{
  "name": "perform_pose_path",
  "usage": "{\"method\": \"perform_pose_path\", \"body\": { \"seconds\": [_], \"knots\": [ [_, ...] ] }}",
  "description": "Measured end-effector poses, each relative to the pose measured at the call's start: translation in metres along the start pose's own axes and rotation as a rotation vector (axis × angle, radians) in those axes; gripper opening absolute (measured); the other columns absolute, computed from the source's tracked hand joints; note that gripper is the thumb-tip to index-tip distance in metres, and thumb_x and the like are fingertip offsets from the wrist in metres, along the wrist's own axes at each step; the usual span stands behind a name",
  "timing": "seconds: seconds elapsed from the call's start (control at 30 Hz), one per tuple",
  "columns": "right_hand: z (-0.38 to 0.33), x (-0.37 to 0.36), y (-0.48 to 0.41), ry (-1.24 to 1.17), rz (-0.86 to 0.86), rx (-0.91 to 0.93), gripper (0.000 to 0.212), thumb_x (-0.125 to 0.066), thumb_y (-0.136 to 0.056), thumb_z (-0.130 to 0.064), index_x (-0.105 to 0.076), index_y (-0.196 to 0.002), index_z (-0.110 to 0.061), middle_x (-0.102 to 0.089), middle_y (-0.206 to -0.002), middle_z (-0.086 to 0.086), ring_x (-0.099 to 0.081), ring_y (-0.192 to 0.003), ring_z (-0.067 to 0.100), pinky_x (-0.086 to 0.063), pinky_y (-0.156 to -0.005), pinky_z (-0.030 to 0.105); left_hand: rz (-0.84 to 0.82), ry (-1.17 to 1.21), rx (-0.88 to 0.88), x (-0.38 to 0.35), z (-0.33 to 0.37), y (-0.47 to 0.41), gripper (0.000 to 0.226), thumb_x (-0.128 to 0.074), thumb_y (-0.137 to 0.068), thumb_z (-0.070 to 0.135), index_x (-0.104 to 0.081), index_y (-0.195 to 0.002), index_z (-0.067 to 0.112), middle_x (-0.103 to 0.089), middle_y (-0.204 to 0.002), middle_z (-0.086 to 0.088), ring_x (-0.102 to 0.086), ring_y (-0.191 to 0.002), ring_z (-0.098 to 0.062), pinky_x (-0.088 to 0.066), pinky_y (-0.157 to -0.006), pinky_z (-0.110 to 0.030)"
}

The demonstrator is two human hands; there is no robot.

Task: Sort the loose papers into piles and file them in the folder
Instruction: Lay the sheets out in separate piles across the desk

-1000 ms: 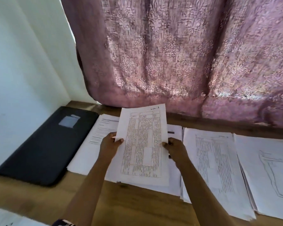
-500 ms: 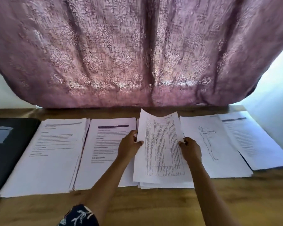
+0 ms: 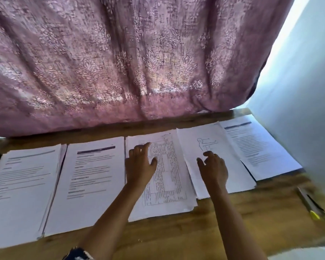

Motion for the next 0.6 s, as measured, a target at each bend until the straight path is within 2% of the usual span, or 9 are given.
{"method": "perform_pose_path", "body": {
  "seconds": [0.13,0.23,0.3,0.43,0.5,0.6],
  "knots": [
    [0.071,0.037,-0.04,0.079,0.065,-0.027,0.027,-0.061,-0.091,-0.032,-0.065,-0.112,-0.016,-0.068,-0.108,0.006,-0.06,-0.101,0.028,-0.048,-0.084,0.04,-0.098,0.115,-0.203,-0.051,0.098,0.002,0.049,-0.062,-0.089,0.043,-0.051,-0.134,0.027,-0.049,-0.142,0.001,-0.044,-0.129,-0.022,-0.038,-0.104,-0.038],
    [0.124,0.06,-0.078,0.125,0.08,-0.055,0.028,-0.06,-0.091,-0.03,-0.065,-0.114,-0.015,-0.066,-0.115,0.008,-0.056,-0.109,0.03,-0.042,-0.089,0.04,-0.156,0.122,-0.336,-0.098,0.173,0.002,0.046,-0.062,-0.089,0.041,-0.055,-0.132,0.026,-0.049,-0.142,0.001,-0.043,-0.132,-0.022,-0.033,-0.108,-0.037],
    [0.153,0.062,-0.104,0.132,0.028,-0.054,0.034,-0.06,-0.091,-0.033,-0.062,-0.121,-0.017,-0.061,-0.126,0.008,-0.051,-0.118,0.029,-0.039,-0.095,0.042,-0.186,0.124,-0.382,-0.128,0.215,-0.002,0.045,-0.062,-0.089,0.039,-0.056,-0.131,0.025,-0.049,-0.143,0.0,-0.042,-0.133,-0.022,-0.03,-0.11,-0.038],
    [0.192,0.041,-0.14,0.255,-0.199,0.044,0.056,-0.051,-0.093,-0.049,-0.041,-0.142,-0.023,-0.037,-0.152,0.002,-0.033,-0.139,0.023,-0.025,-0.111,0.048,-0.198,0.128,-0.403,-0.18,0.265,-0.013,0.044,-0.063,-0.087,0.035,-0.059,-0.129,0.021,-0.05,-0.142,-0.005,-0.043,-0.132,-0.028,-0.027,-0.112,-0.046],
    [0.206,0.028,-0.146,0.314,-0.312,0.059,0.062,-0.04,-0.095,-0.055,-0.028,-0.149,-0.027,-0.021,-0.158,-0.001,-0.021,-0.145,0.019,-0.015,-0.114,0.052,-0.225,0.096,-0.367,-0.201,0.273,-0.017,0.046,-0.06,-0.088,0.036,-0.057,-0.131,0.021,-0.047,-0.145,-0.006,-0.039,-0.136,-0.028,-0.023,-0.113,-0.05],
    [0.215,0.022,-0.147,0.322,-0.345,0.047,0.063,-0.029,-0.097,-0.058,-0.018,-0.152,-0.028,-0.01,-0.161,-0.002,-0.011,-0.147,0.018,-0.011,-0.115,0.053,-0.201,0.025,-0.337,-0.214,0.274,-0.017,0.045,-0.052,-0.085,0.043,-0.063,-0.124,0.024,-0.057,-0.136,-0.007,-0.051,-0.128,-0.029,-0.035,-0.104,-0.056]
  ]
}}
Point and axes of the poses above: each hand's wrist, its own y-axis away from the middle knuckle, its own x-axis out of the back of the hand, z = x × y, the point moved 9 cm from there along -y, towards the middle knuckle
